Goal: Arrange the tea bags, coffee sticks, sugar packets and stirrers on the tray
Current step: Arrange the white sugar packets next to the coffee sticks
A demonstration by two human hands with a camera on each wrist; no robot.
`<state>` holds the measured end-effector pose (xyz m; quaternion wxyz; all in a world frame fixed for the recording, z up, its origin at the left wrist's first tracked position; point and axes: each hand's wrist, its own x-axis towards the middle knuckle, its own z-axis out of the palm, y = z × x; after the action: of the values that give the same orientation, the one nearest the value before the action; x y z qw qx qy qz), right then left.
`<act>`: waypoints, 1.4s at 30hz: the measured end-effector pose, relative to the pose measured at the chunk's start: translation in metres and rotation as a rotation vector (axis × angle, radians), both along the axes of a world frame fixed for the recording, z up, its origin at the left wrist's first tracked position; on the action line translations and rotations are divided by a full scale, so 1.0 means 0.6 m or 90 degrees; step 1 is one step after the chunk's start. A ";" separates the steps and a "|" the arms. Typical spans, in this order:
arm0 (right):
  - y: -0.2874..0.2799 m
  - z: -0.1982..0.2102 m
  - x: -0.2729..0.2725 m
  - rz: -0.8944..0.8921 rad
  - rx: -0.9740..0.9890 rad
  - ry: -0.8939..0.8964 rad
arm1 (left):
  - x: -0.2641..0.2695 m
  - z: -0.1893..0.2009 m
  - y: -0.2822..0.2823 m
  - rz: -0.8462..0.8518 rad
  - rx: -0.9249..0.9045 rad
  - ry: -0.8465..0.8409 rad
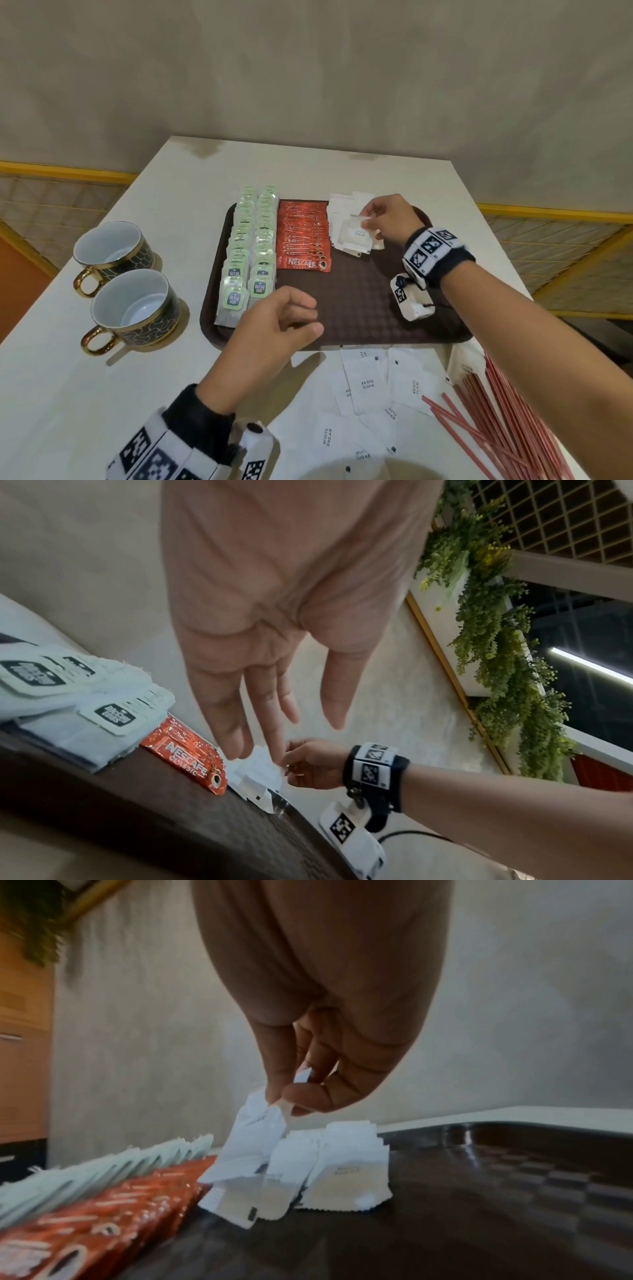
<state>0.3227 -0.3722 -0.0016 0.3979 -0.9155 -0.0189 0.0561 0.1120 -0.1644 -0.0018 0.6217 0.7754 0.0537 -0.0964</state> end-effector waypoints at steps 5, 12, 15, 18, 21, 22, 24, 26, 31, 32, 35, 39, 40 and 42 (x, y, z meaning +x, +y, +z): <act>0.027 -0.027 0.043 0.032 -0.085 -0.010 | -0.012 -0.006 0.009 -0.014 0.035 0.018; 0.027 -0.026 0.058 0.044 -0.083 -0.019 | -0.011 -0.011 0.014 0.000 0.037 0.023; 0.004 -0.001 0.057 0.072 -0.003 0.021 | -0.013 -0.011 0.016 -0.003 0.039 0.012; -0.029 0.019 0.054 0.118 -0.037 0.059 | -0.014 -0.007 0.016 -0.004 0.036 0.000; -0.050 0.010 0.055 0.114 -0.102 0.107 | -0.015 -0.003 0.012 -0.011 0.029 -0.010; -0.052 0.003 0.055 0.104 -0.125 0.106 | -0.017 -0.002 0.010 -0.015 0.032 -0.011; -0.048 -0.009 0.055 0.087 -0.150 0.083 | -0.019 -0.004 0.010 -0.021 0.045 -0.010; -0.039 -0.020 0.053 0.071 -0.168 0.039 | -0.021 -0.007 0.012 -0.020 0.055 -0.005; -0.031 -0.030 0.055 0.038 -0.188 0.001 | -0.027 -0.009 0.020 -0.008 0.050 0.001; -0.031 -0.030 0.055 0.026 -0.189 0.000 | -0.029 -0.008 0.021 -0.005 0.046 0.000; -0.032 -0.026 0.052 -0.039 -0.193 0.023 | -0.031 -0.007 0.022 0.004 0.035 -0.005; -0.025 -0.025 0.043 -0.079 -0.148 0.120 | -0.032 -0.006 0.019 0.001 0.031 -0.003; -0.022 -0.025 0.043 -0.077 -0.145 0.117 | -0.032 -0.006 0.018 0.000 0.031 -0.002; -0.016 -0.025 0.045 -0.073 -0.141 0.112 | -0.032 -0.006 0.016 0.001 0.034 0.001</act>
<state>0.3494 -0.3819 -0.0167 0.2969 -0.9450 0.0745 0.1151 0.0926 -0.1546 -0.0055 0.6007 0.7918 0.0572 -0.0947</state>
